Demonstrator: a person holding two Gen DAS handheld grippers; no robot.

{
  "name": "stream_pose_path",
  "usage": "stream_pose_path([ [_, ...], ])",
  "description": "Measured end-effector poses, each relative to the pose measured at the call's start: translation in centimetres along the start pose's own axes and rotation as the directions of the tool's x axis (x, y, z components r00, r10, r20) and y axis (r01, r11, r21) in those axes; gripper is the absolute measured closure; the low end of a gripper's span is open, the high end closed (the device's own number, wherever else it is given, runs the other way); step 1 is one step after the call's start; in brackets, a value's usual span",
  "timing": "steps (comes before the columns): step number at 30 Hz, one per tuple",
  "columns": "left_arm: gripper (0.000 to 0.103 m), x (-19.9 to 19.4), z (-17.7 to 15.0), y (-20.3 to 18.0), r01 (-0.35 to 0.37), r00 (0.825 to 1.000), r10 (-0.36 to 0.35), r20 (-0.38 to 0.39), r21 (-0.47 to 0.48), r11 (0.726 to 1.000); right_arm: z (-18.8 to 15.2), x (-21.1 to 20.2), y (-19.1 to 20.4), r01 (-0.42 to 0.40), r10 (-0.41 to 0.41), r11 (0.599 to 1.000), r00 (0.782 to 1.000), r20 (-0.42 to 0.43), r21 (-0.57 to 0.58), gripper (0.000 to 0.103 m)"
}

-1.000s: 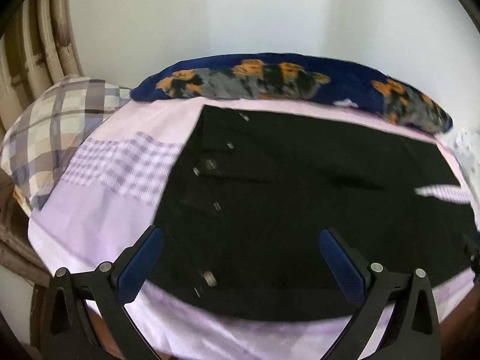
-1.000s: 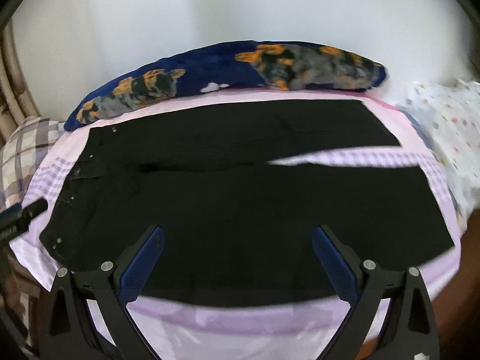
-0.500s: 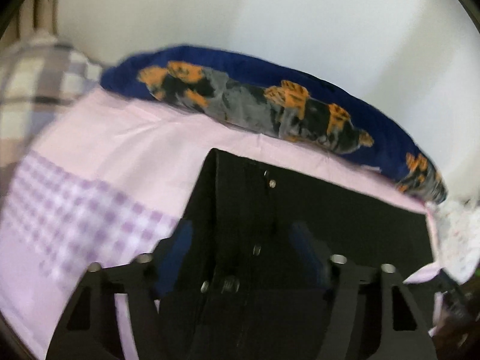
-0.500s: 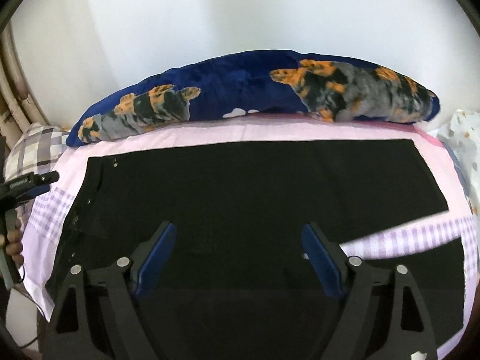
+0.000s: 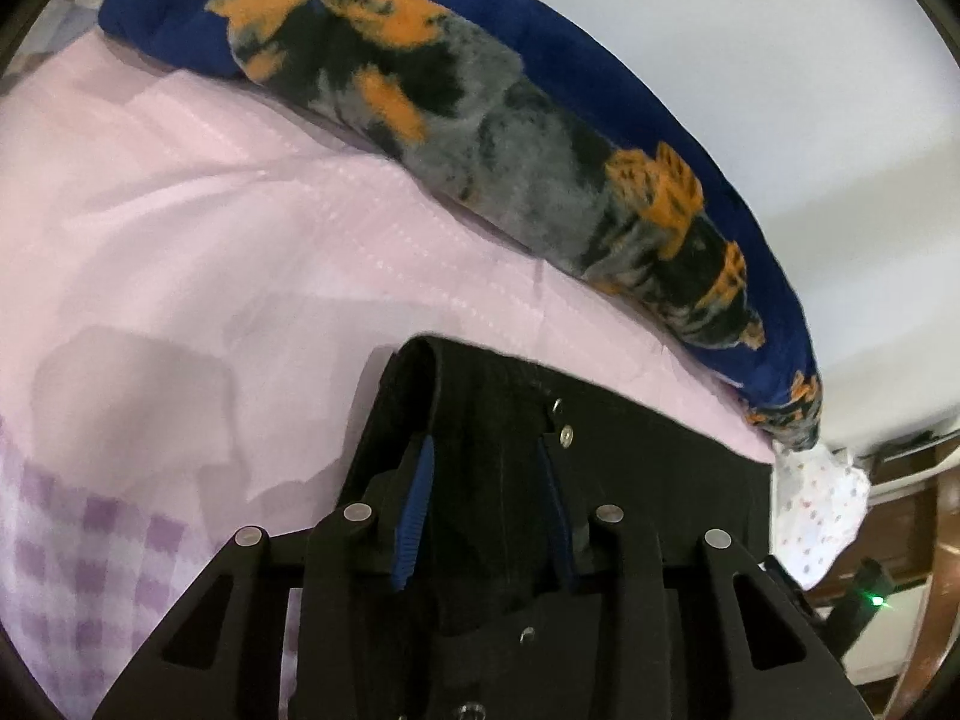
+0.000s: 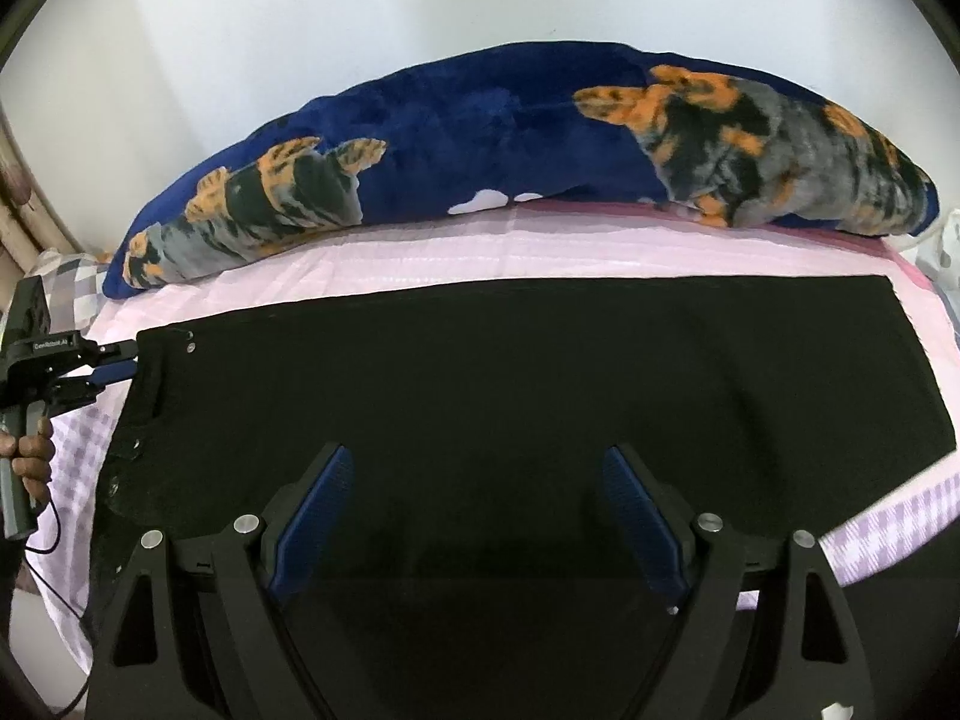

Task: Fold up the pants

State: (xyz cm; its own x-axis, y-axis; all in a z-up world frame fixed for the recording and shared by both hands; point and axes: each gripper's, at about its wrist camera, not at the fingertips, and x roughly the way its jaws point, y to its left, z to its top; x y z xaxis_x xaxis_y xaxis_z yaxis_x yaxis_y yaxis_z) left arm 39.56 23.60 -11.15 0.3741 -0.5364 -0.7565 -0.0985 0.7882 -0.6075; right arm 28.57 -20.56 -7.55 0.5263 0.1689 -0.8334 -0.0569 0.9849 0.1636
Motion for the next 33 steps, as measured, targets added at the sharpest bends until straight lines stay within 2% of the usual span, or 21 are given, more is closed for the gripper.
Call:
stream_pose_path([
  [2, 0.074, 0.6, 0.9, 0.1, 0.047, 0.999, -0.047, -0.018, -0.005, 0.999, 0.4, 0.7, 0.2, -0.009, 0.009, 1.000, 1.000, -0.004, -0.005, 0.020],
  [5, 0.074, 1.1, 1.8, 0.4, 0.051, 0.998, -0.052, -0.033, -0.019, 0.999, 1.1, 1.6, 0.4, -0.011, 0.011, 1.000, 1.000, -0.005, -0.007, 0.020],
  [8, 0.074, 0.4, 1.6, 0.5, 0.055, 0.998, -0.055, -0.033, -0.001, 0.998, 1.6, 2.2, 0.7, -0.017, 0.017, 1.000, 1.000, 0.002, -0.018, 0.020],
  [13, 0.074, -1.0, 0.8, 2.4, 0.046, 0.999, -0.047, -0.026, -0.034, 0.998, 1.7, 3.2, 1.3, -0.020, 0.020, 0.999, 1.000, -0.002, -0.040, 0.020],
  [19, 0.074, 0.0, 0.4, 2.8, 0.093, 0.994, -0.096, -0.055, -0.056, 0.994, 1.7, 3.8, 1.8, -0.030, 0.030, 0.998, 1.000, -0.004, -0.047, 0.020],
  [25, 0.074, 2.1, 2.7, 1.7, 0.169, 0.984, -0.172, -0.056, -0.053, 0.984, 2.1, 4.1, 1.8, -0.019, 0.019, 0.998, 1.000, -0.003, -0.065, 0.020],
  [29, 0.074, 3.2, 3.2, 1.8, 0.174, 0.982, -0.178, -0.057, -0.078, 0.982, 2.7, 4.6, 1.4, -0.065, 0.064, 0.994, 0.998, -0.019, -0.083, 0.019],
  [30, 0.079, 3.1, 3.0, 2.0, 0.184, 0.981, -0.187, -0.041, -0.078, 0.980, 3.0, 4.8, 1.4, -0.086, 0.083, 0.992, 0.996, -0.028, -0.093, 0.019],
  [31, 0.096, 2.6, 2.5, 2.0, 0.178, 0.984, -0.179, -0.015, -0.065, 0.982, 3.3, 5.0, 1.2, -0.110, 0.107, 0.988, 0.993, -0.040, -0.112, 0.019],
  [33, 0.096, 1.5, 1.8, 1.9, 0.184, 0.983, -0.183, 0.025, -0.042, 0.982, 4.1, 5.3, 0.9, -0.144, 0.138, 0.979, 0.989, -0.057, -0.143, 0.019],
])
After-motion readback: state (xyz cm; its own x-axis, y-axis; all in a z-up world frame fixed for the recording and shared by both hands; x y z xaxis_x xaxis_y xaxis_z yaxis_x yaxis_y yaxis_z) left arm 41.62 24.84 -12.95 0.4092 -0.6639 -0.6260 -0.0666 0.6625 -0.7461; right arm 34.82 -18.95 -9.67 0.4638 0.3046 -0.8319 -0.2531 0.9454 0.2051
